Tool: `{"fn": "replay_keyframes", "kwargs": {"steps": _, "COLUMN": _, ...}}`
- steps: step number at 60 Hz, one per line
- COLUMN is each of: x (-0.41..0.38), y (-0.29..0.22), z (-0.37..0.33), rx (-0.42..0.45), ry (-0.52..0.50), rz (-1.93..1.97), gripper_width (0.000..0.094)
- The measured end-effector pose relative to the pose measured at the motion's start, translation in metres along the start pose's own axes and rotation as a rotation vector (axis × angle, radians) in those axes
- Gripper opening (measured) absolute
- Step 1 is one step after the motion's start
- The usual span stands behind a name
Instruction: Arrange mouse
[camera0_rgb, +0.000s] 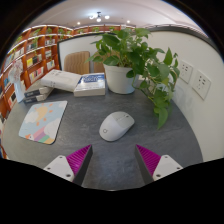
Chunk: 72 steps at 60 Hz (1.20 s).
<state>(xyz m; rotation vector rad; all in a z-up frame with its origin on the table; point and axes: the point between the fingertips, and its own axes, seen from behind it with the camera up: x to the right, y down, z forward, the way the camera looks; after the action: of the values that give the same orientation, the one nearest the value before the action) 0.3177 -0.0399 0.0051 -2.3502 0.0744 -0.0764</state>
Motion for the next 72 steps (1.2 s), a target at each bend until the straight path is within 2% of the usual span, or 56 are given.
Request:
{"fn": "replay_keyframes", "kwargs": {"steps": 15, "x": -0.009, "y": -0.035, "z": 0.055, "rx": -0.04, "ry": -0.063, "rz": -0.05, "gripper_width": 0.0848}}
{"fn": "replay_keyframes", "kwargs": {"steps": 34, "x": -0.037, "y": -0.085, "z": 0.094, "rx": -0.031, "ry": -0.118, "rz": -0.069, "gripper_width": 0.0826}}
{"fn": "replay_keyframes", "kwargs": {"steps": 42, "x": -0.042, "y": -0.088, "z": 0.101, "rx": -0.039, "ry": -0.093, "rz": -0.085, "gripper_width": 0.0731}}
{"fn": "replay_keyframes", "kwargs": {"steps": 49, "x": -0.036, "y": -0.084, "z": 0.105, "rx": -0.03, "ry": -0.052, "rz": -0.074, "gripper_width": 0.0591}}
{"fn": "replay_keyframes", "kwargs": {"steps": 50, "x": -0.036, "y": -0.084, "z": 0.105, "rx": -0.023, "ry": -0.054, "rz": -0.069, "gripper_width": 0.0515}}
{"fn": "replay_keyframes", "kwargs": {"steps": 58, "x": -0.036, "y": -0.083, "z": 0.105, "rx": -0.033, "ry": -0.041, "rz": -0.078, "gripper_width": 0.041}}
{"fn": "replay_keyframes", "kwargs": {"steps": 62, "x": -0.036, "y": -0.081, "z": 0.103, "rx": -0.065, "ry": -0.027, "rz": -0.067, "gripper_width": 0.0368}}
{"fn": "replay_keyframes", "kwargs": {"steps": 66, "x": -0.04, "y": -0.089, "z": 0.092, "rx": -0.074, "ry": -0.011, "rz": -0.057, "gripper_width": 0.0369}}
{"fn": "replay_keyframes", "kwargs": {"steps": 72, "x": -0.055, "y": -0.134, "z": 0.048, "rx": 0.023, "ry": 0.032, "rz": -0.062, "gripper_width": 0.037}}
